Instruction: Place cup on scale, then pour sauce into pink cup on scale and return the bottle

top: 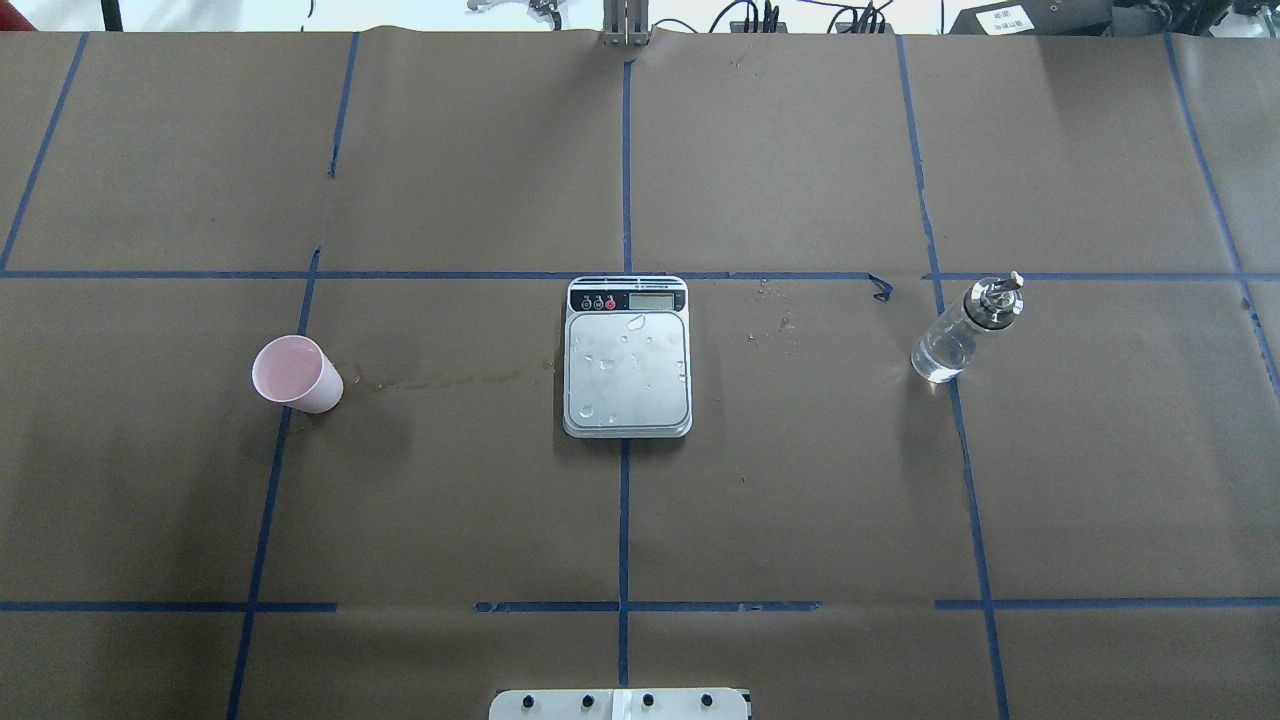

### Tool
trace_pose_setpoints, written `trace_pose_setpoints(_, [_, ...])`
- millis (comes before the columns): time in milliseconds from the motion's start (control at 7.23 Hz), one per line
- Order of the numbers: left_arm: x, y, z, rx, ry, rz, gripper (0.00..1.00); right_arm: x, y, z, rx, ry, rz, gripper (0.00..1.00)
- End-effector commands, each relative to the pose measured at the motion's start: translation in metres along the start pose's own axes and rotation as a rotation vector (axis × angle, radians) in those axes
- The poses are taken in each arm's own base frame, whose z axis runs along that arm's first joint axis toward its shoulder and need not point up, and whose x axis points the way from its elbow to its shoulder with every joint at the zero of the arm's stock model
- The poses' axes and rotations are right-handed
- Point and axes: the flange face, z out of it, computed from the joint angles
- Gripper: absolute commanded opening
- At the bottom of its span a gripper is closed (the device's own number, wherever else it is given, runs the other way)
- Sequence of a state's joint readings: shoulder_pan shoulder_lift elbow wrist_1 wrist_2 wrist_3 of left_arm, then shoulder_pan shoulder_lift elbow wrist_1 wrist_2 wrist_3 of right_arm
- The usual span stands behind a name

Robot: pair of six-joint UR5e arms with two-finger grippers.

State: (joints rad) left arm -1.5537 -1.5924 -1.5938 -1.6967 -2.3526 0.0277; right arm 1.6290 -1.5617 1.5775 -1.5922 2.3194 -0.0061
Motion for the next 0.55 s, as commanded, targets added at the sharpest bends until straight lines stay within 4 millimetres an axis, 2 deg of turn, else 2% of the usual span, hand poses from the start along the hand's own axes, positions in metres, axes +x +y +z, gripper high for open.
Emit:
trace_pose_setpoints(0, [0.0, 0.0, -0.001, 0.002, 0.0, 0.003, 1.0, 0.0, 0.0, -0.001, 0.002, 0.0, -0.006, 1.0])
trace_pose_setpoints(138, [0.011, -0.004, -0.012, 0.026, -0.001, 0.023, 1.0, 0.0, 0.0, -0.001, 0.002, 0.0, 0.0, 1.0])
trace_pose_setpoints(277, [0.034, -0.016, -0.035, 0.072, -0.002, 0.072, 1.0, -0.003, -0.001, -0.003, 0.006, 0.0, -0.003, 1.0])
trace_pose_setpoints(415, [0.072, -0.054, -0.059, 0.135, 0.001, 0.159, 1.0, -0.005, 0.002, -0.006, 0.012, 0.0, -0.006, 1.0])
